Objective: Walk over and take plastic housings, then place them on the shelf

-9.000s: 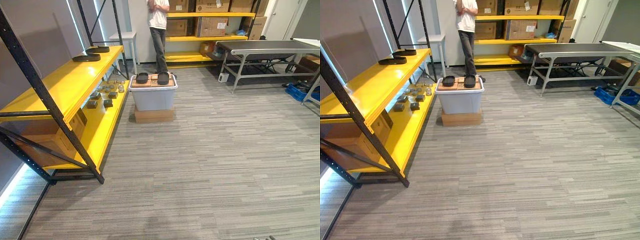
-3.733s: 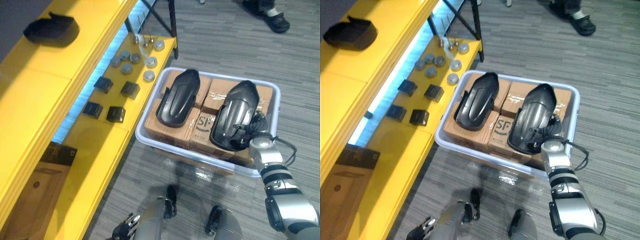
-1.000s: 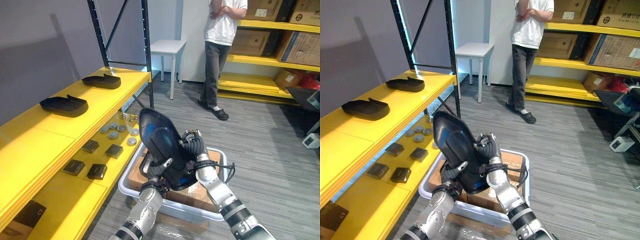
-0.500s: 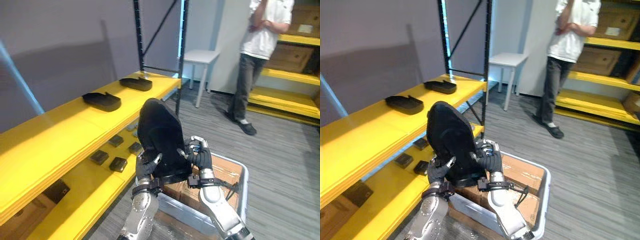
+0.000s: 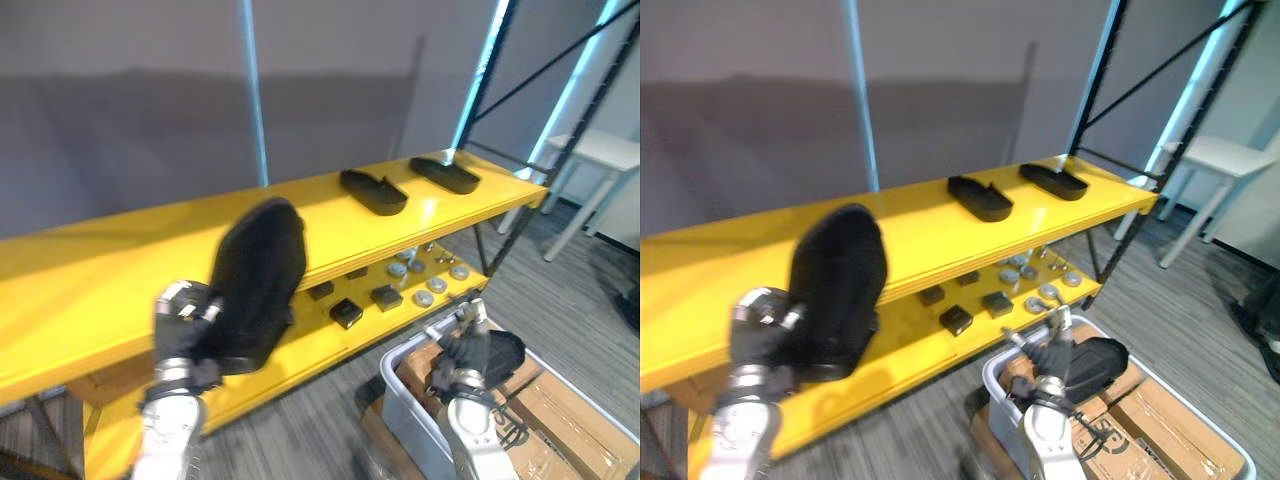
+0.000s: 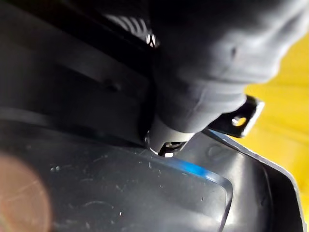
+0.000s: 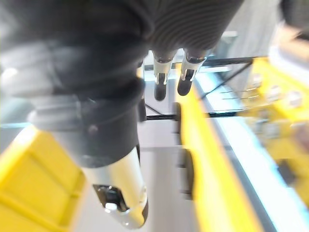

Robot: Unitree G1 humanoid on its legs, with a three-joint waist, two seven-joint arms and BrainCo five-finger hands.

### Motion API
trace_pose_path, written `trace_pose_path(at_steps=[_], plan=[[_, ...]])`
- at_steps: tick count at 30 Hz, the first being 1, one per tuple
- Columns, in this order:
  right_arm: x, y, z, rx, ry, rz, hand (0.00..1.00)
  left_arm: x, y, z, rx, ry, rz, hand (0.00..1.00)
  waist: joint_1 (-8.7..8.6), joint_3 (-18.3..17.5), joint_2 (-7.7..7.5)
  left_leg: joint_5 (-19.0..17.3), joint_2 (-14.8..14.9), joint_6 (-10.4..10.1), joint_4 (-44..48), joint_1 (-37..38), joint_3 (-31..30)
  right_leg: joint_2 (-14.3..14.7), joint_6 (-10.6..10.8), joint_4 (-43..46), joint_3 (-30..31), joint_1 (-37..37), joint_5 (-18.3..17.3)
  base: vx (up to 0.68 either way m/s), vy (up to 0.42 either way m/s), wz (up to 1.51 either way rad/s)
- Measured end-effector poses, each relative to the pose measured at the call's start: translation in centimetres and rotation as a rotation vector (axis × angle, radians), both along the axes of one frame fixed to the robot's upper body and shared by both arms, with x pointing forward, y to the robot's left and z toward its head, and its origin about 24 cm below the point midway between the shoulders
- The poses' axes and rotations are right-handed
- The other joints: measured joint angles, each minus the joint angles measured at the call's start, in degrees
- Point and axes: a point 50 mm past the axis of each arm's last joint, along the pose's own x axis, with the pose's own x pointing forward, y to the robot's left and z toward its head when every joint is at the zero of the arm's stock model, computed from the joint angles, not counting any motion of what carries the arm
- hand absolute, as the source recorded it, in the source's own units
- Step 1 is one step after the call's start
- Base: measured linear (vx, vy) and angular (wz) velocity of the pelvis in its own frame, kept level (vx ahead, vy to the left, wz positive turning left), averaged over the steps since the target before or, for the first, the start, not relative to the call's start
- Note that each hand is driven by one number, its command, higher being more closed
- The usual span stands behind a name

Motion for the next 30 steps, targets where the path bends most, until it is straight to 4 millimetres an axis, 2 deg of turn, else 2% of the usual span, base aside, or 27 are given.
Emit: trace_pose_path(at_steps=[1, 3, 4, 5, 7, 8, 9, 10, 13, 16, 17, 18, 19, 20, 21, 24, 26, 28, 29, 30], plan=[[-0.4, -0.9, -0.3, 0.005, 0.008, -0.032, 0.0, 0.3, 0.3, -0.2, -0.019, 0.012, -0.004, 1.0, -0.83, -0.3, 0.14, 0.0, -0.34, -0.02, -0.09, -0.25, -2.87, 2.65, 0.19, -4.74, 4.62, -0.97, 0.11, 0.25, -0.024, 1.42], [-1.1, -1.8, -0.7, 0.009, 0.02, -0.049, 0.0, 0.3, 0.3, -0.2, -0.041, 0.007, -0.013, 1.0, -1.64, -0.43, 0.23, 0.23, -0.87, 0.0, -0.42, -0.42, -6.99, 3.95, 1.57, -8.41, 6.82, -1.34, 0.96, 0.21, -0.063, 1.3], [-1.5, -2.4, -0.9, 0.017, 0.025, -0.05, 0.0, 0.3, 0.3, -0.2, -0.061, 0.004, -0.016, 1.0, -1.59, -0.82, -0.25, 0.29, -1.12, 0.0, -0.83, 0.08, -9.17, 4.08, 1.94, -10.24, 5.74, -0.77, 1.33, 0.34, -0.145, 1.29], [-1.7, -2.9, -1.0, 0.022, 0.026, -0.041, 0.0, -0.1, 0.4, -0.5, -0.074, 0.012, -0.005, 1.0, -1.11, -1.6, 0.26, 0.36, -1.17, -0.26, -1.27, 0.38, -11.34, 4.5, 2.05, -13.59, 2.89, 0.54, 2.17, 0.33, -0.15, 1.17], [-1.9, -3.6, -0.8, 0.02, 0.017, -0.039, 0.0, -1.1, 0.4, -0.9, -0.098, 0.012, 0.0, 1.0, -0.76, -3.69, 0.06, -0.02, -1.05, -1.17, -1.26, -0.11, -13.2, 6.44, 0.52, -20.75, -0.24, 3.68, 7.17, 0.35, -0.182, 1.05], [-2.1, -4.5, -0.7, 0.017, 0.017, -0.064, 0.0, -1.3, -0.3, -1.1, -0.149, 0.002, -0.027, 1.0, -0.74, -3.93, 0.36, -0.66, -0.18, -2.45, -0.76, -0.01, -11.39, 6.84, 2.44, -25.7, -3.01, 7.78, 13.48, 0.33, -0.19, 0.97], [-2.1, -4.7, -0.7, 0.021, 0.018, -0.071, 0.0, -1.4, -0.5, -1.2, -0.172, 0.001, -0.043, 1.0, -0.72, -3.97, 0.93, -0.83, 0.63, -3.24, -0.32, -0.22, -9.63, 7.37, 2.38, -26.95, -4.32, 9.01, 13.61, 0.36, -0.213, 1.17], [-2.2, -5.0, -0.9, 0.019, 0.027, -0.079, 0.0, -1.9, -1.3, -1.3, -0.212, -0.009, -0.098, 1.0, -0.98, -4.38, 1.81, -0.54, 2.33, -4.15, 0.49, -0.6, -3.92, 7.94, 2.2, -29.21, -7.17, 11.49, 13.73, 0.19, -0.101, 0.7], [-2.3, -5.2, -0.9, 0.019, 0.03, -0.086, 0.0, -2.0, -2.4, -0.9, -0.225, -0.036, -0.169, 1.0, -1.81, -4.54, 2.09, 0.64, 2.54, -5.71, -0.25, 0.52, -1.66, 8.04, 2.18, -30.89, -8.7, 14.01, 13.72, 0.17, -0.063, 0.36], [-2.5, -5.7, -0.3, 0.01, 0.008, -0.102, 0.0, -2.0, -4.0, 0.3, -0.248, -0.094, -0.277, 1.0, -2.36, -4.96, 2.46, 0.79, 2.39, -5.64, 2.52, 0.2, 0.32, 7.66, 2.08, -32.72, -8.43, 15.79, 13.81, 0.14, 0.021, -0.04], [-2.5, -5.6, -0.3, 0.015, 0.005, -0.103, 0.0, -1.8, -4.4, 0.5, -0.267, -0.107, -0.31, 1.0, -2.87, -4.31, 1.32, -0.35, 2.47, -5.32, 9.12, -3.47, 1.89, 5.84, 1.91, -32.79, -8.28, 16.3, 13.99, 0.1, 0.085, -0.09], [-2.5, -5.6, -0.4, 0.021, 0.007, -0.106, 0.0, -1.8, -4.7, 0.4, -0.288, -0.108, -0.333, 1.0, -3.03, -4.73, 2.02, -0.38, 3.08, -4.91, 2.24, -2.94, 3.72, 5.57, 1.94, -32.36, -8.25, 15.97, 13.98, 0.11, 0.124, -0.06], [-2.6, -5.9, -0.5, 0.015, 0.01, -0.109, 0.0, -1.7, -5.3, 0.6, -0.32, -0.121, -0.364, 1.0, -4.12, -4.92, 3.93, 5.07, 4.86, -2.77, -4.25, -1.7, 5.05, 6.5, 2.59, -32.25, -7.91, 16.15, 13.5, 0.07, 0.13, -0.2], [-2.7, -5.7, -0.8, 0.02, 0.024, -0.101, 0.0, -1.8, -5.4, 0.5, -0.341, -0.123, -0.376, 1.0, -3.82, -4.97, 3.87, 5.47, 4.54, -2.93, -5.02, -1.04, 5.74, 6.08, 2.46, -32.26, -7.23, 15.95, 13.59, 0.08, 0.128, -0.21], [-2.8, -5.2, -1.0, 0.021, 0.031, -0.07, 0.0, -1.7, -5.7, 0.4, -0.391, -0.131, -0.407, 1.0, -3.73, -5.11, 3.9, 5.47, 4.14, -2.91, -5.71, -0.8, 6.22, 5.73, 2.4, -32.13, -6.95, 15.8, 13.61, 0.09, 0.114, -0.23], [-2.6, -4.2, -1.2, 0.013, 0.032, 0.002, 0.0, -1.4, -6.3, 0.2, -0.48, -0.123, -0.472, 1.0, -4.89, -4.82, 3.49, 5.45, 4.32, -2.87, -5.44, -0.66, 7.17, 5.81, 2.41, -32.17, -6.11, 15.42, 13.58, 0.04, 0.022, -0.13], [-2.7, -4.0, -0.6, -0.006, 0.014, 0.044, 0.0, -1.0, -6.5, -0.2, -0.537, -0.112, -0.491, 1.0, -5.15, -4.76, 3.54, 5.43, 4.87, -2.86, -5.11, -0.05, 7.7, 6.29, 2.44, -32.18, -4.78, 15.46, 13.13, 0.0, -0.069, -0.25], [-3.0, -3.8, -0.3, -0.027, 0.003, 0.087, 0.0, -0.2, -6.5, -0.9, -0.597, -0.09, -0.484, 1.0, -5.26, -4.38, 3.24, 4.8, 6.14, -2.79, -2.87, 0.04, 9.01, 6.87, 2.55, -30.92, -3.34, 15.29, 11.33, -0.02, -0.128, -0.33], [-3.0, -3.6, -0.2, -0.043, 0.007, 0.135, 0.0, 0.9, -6.2, -1.5, -0.65, -0.064, -0.456, 1.0, -6.0, -3.45, 3.05, 2.73, 8.51, -2.73, 3.19, -1.43, 8.93, 7.73, 3.04, -28.54, -1.23, 14.84, 8.15, -0.07, -0.162, -0.31], [-3.0, -3.6, -0.3, -0.046, 0.012, 0.143, 0.0, 1.1, -6.1, -1.6, -0.659, -0.059, -0.451, 1.0, -6.18, -3.26, 3.16, 2.51, 9.16, -2.65, 4.56, -1.87, 8.83, 8.04, 2.78, -28.11, -1.07, 14.63, 7.83, -0.09, -0.166, -0.36]])
